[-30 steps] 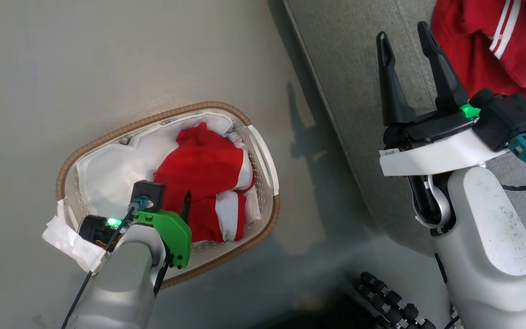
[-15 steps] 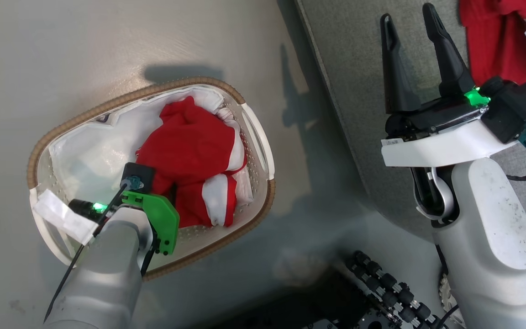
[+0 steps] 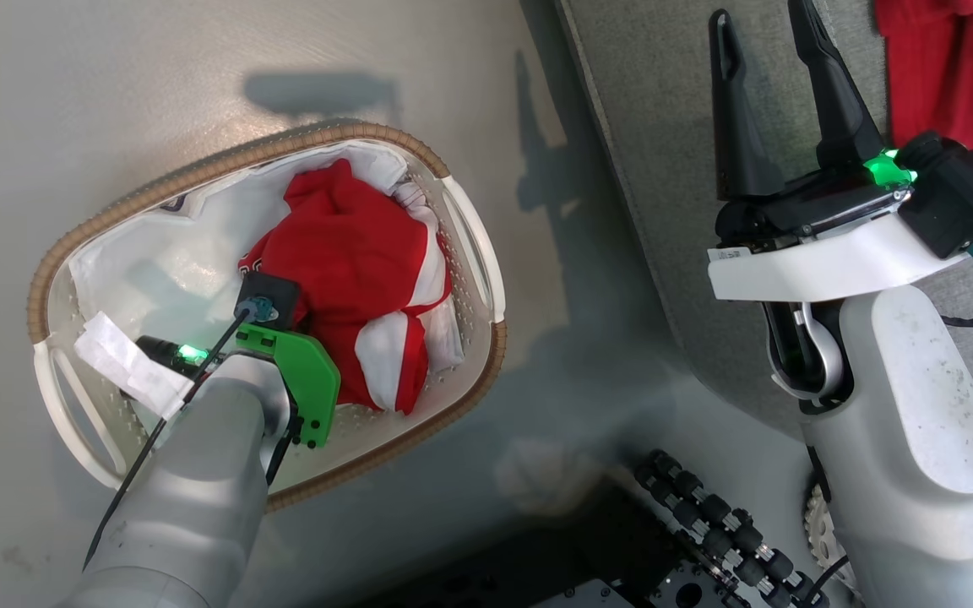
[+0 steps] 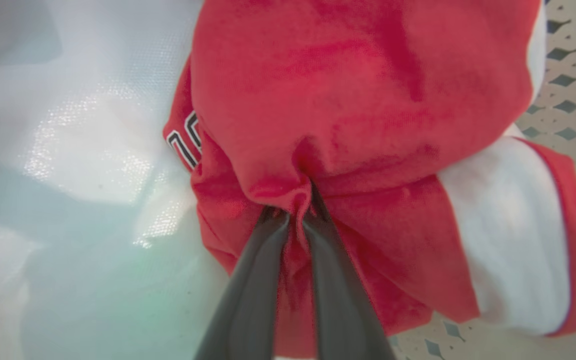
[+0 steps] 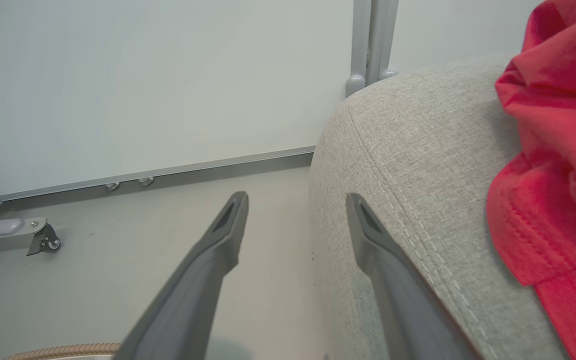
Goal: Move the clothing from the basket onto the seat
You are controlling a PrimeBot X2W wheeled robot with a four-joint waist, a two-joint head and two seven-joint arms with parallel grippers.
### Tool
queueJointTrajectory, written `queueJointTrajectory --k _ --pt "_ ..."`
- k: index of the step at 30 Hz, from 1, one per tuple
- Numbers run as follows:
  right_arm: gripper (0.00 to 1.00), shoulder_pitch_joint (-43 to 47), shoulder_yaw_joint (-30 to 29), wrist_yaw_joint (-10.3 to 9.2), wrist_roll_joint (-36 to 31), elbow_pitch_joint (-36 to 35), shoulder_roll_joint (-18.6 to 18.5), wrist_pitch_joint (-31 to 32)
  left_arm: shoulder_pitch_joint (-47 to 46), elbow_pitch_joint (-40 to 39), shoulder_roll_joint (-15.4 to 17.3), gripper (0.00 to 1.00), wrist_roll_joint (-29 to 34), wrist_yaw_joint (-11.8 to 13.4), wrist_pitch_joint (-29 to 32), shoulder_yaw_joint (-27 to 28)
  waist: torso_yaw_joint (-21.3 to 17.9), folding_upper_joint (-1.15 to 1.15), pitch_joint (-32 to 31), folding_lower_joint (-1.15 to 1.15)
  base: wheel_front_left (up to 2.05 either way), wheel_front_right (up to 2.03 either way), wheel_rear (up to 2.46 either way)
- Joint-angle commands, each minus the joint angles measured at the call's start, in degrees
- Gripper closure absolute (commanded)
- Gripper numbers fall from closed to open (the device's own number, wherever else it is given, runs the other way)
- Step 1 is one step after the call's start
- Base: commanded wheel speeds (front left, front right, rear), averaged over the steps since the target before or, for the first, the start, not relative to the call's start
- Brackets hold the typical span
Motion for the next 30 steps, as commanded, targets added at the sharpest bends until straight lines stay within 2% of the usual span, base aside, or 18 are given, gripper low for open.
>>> queueJointTrajectory --k 1,8,16,22,30 --pt "0.00 -0.38 -0.11 -0.08 0.27 0.16 -0.07 -0.10 -0.41 0.03 -0.07 1.00 -0.54 -0.21 -0.37 -0.24 0.11 0.00 -0.46 -0.01 0.00 0.00 0.00" --pt "0.00 1.00 -0.55 -0.08 -0.09 1.85 -0.08 -0.10 2.67 -0.60 -0.56 1.00 -3.64 -0.21 -5.08 -0.33 1.09 0.00 -5.42 -0.01 0.00 0.00 0.00" --pt "0.00 3.91 0.02 -0.08 -1.30 4.60 -0.11 -0.10 8.11 -4.13 -0.92 1.00 -7.46 -0.22 -8.21 -1.61 3.21 0.00 -14.13 -0.01 0.00 0.00 0.00" --pt "0.00 7.29 0.49 -0.08 -2.45 6.81 -0.12 -0.10 13.76 -12.02 -0.97 1.00 -10.35 -0.22 -8.60 -3.71 5.06 0.00 -21.74 -0.01 0.00 0.00 0.00" --pt "0.00 12.79 1.63 -0.08 -4.66 9.38 -0.14 -0.10 23.21 -25.01 -0.91 1.00 -10.51 -0.23 -8.58 -0.18 7.87 0.00 -31.11 -0.01 0.00 0.00 0.00"
